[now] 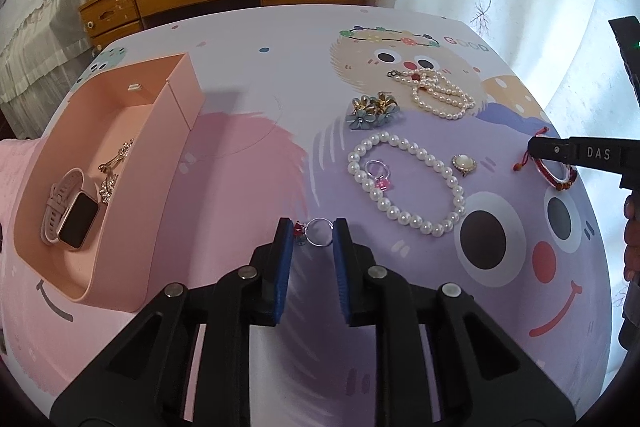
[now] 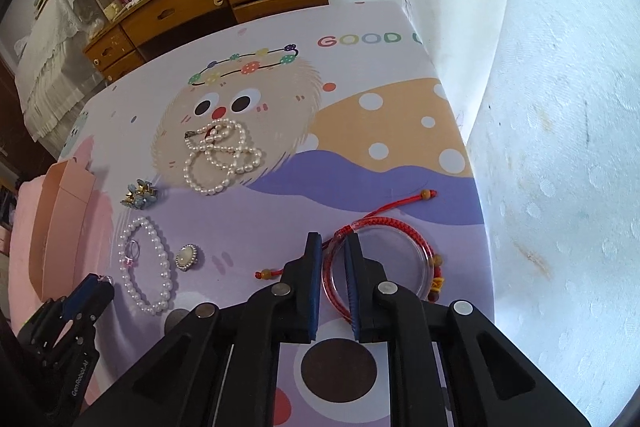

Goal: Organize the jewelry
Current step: 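Grasp the red string bracelet with the right tool while the left tool grasps the red-stone ring, then carry the red bracelet and the ring into the pink box and release both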

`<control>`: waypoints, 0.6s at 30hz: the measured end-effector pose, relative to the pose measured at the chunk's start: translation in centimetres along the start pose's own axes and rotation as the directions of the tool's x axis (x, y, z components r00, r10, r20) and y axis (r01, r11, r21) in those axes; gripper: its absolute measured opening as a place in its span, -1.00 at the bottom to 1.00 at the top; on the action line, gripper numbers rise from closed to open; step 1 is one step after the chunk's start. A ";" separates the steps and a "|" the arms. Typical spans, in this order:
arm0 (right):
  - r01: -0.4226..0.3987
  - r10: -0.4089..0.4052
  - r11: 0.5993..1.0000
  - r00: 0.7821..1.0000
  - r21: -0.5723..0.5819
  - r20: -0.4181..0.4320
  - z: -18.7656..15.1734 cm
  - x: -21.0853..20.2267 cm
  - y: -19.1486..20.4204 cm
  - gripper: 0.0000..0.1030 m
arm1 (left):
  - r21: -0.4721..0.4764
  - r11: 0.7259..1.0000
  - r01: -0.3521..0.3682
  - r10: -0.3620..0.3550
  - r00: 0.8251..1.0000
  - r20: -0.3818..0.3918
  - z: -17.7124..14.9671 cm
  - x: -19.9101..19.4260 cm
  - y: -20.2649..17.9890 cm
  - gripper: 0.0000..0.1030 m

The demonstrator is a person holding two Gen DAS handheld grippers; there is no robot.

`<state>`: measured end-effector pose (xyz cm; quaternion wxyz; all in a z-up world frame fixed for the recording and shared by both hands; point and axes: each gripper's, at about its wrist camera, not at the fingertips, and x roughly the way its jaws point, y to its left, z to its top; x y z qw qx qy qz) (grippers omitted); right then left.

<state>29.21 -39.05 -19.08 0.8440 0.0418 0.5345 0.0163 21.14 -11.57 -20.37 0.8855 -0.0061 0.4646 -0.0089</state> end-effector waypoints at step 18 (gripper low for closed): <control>-0.182 0.181 0.982 0.983 0.056 0.029 -2.2 -3.7 1.5 -0.92 | 0.016 1.000 0.020 -0.020 1.000 -0.017 -1.2 -2.9 1.7 -0.94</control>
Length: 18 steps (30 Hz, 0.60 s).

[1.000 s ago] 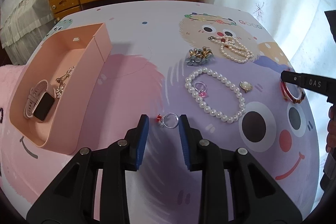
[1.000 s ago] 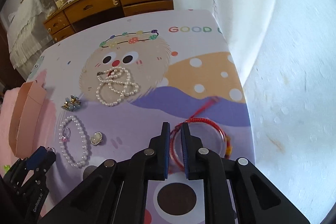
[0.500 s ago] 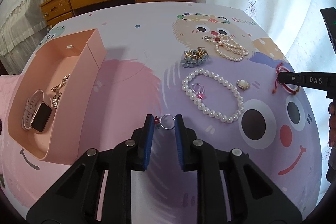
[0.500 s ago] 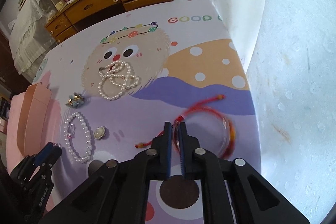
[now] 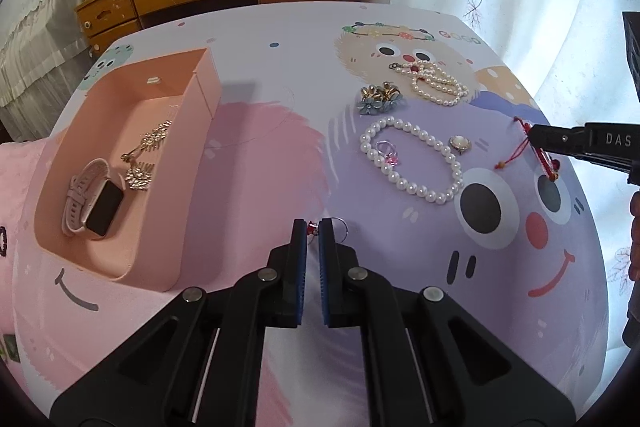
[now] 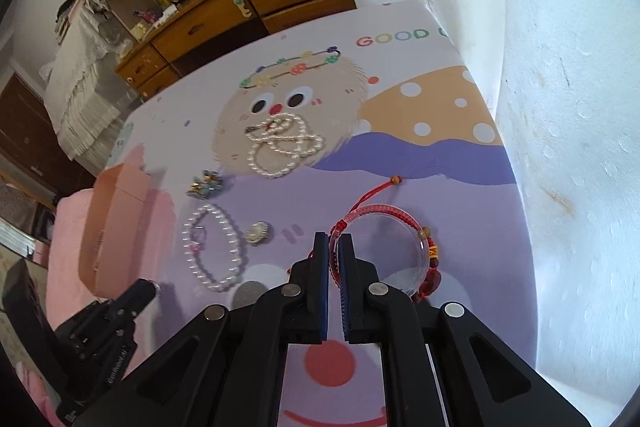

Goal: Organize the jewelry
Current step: 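Carry the red bracelet and the ring into the pink box and release both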

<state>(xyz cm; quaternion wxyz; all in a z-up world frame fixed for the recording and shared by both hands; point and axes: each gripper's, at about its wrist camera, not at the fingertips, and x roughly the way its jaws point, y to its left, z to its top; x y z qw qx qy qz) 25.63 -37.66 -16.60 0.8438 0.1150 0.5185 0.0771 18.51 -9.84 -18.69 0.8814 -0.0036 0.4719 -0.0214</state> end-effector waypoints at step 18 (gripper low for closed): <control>-0.263 0.268 0.963 0.960 -0.061 0.080 -1.9 -6.7 11.5 -0.92 | -0.006 0.996 0.087 -0.086 0.993 0.079 0.8 -11.7 4.4 -0.94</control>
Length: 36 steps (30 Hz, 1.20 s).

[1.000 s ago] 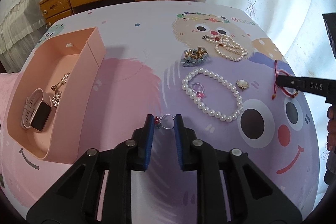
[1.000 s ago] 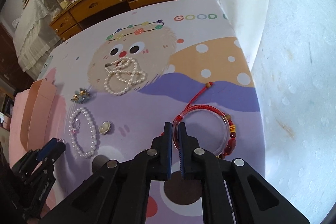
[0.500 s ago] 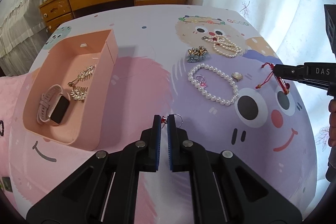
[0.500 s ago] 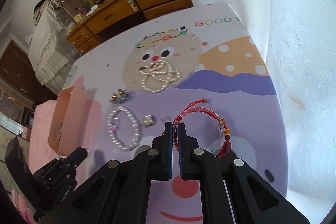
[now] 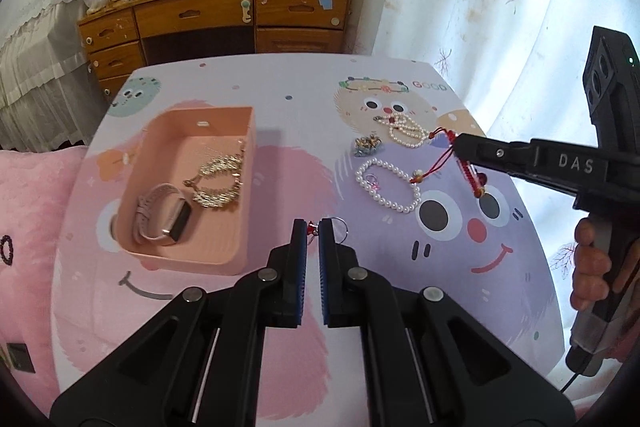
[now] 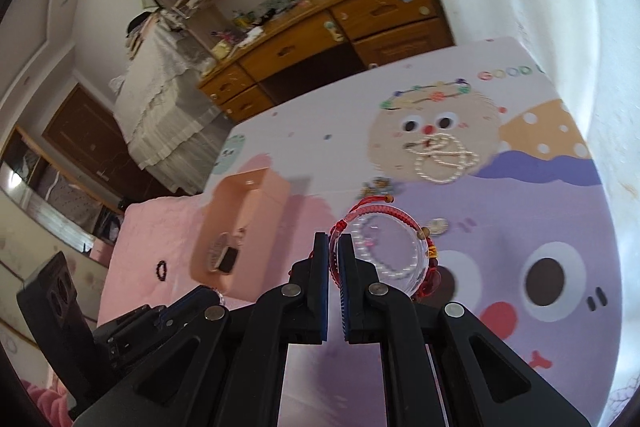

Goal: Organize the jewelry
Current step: 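Carry the red bracelet and the ring into the pink box and release both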

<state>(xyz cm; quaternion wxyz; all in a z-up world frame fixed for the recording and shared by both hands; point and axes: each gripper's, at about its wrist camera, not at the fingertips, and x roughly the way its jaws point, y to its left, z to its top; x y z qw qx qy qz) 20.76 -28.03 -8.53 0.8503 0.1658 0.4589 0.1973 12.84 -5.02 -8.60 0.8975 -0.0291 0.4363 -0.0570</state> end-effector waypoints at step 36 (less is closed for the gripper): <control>0.103 -0.091 0.991 0.988 -0.090 0.121 -6.4 8.4 27.5 -0.53 | 0.108 0.969 0.221 -0.209 0.972 -0.112 12.6 -1.1 17.0 -0.91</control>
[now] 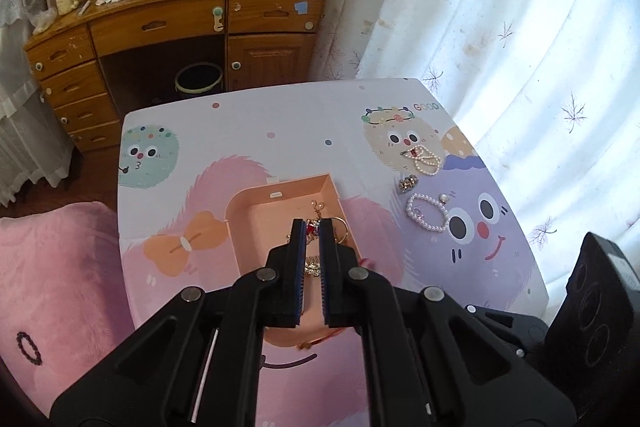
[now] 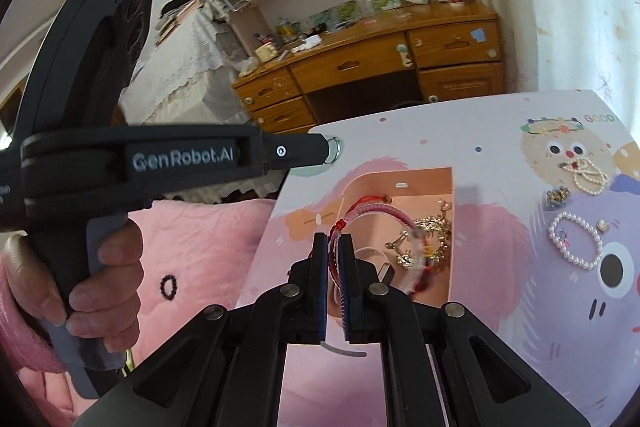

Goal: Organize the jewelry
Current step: 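Carry the red bracelet and the ring into the pink box and release both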

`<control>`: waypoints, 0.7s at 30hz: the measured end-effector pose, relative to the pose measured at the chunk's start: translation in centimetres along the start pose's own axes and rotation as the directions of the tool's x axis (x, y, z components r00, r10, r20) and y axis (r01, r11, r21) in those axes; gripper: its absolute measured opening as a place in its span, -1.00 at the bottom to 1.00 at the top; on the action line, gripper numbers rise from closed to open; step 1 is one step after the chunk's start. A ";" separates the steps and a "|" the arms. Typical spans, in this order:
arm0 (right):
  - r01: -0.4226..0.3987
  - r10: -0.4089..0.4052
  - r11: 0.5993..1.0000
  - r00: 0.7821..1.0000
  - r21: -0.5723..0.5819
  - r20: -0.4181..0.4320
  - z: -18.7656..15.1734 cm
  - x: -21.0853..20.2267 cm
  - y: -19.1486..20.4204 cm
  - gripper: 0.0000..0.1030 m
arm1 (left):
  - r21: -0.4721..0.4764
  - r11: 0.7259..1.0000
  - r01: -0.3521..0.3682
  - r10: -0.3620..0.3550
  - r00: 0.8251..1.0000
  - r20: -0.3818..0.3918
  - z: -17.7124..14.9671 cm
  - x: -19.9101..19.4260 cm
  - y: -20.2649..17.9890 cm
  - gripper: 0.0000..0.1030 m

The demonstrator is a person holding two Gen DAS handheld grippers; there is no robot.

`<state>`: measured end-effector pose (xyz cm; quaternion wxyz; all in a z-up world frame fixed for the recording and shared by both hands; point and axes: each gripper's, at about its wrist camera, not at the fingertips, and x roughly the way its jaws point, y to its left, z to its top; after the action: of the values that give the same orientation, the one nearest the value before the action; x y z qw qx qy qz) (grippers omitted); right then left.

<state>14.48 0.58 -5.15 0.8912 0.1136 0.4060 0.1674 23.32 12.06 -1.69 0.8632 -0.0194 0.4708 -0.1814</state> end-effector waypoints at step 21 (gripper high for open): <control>0.190 -0.145 0.924 0.977 0.333 -0.155 -4.2 -1.6 -13.2 0.71 | -0.094 0.995 -0.036 0.018 0.981 -0.193 -4.1 3.4 -0.2 0.20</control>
<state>13.05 -11.84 -11.24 0.8406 0.2222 0.4934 0.0234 21.56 11.31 -6.64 0.8141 -0.0375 0.5604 -0.1475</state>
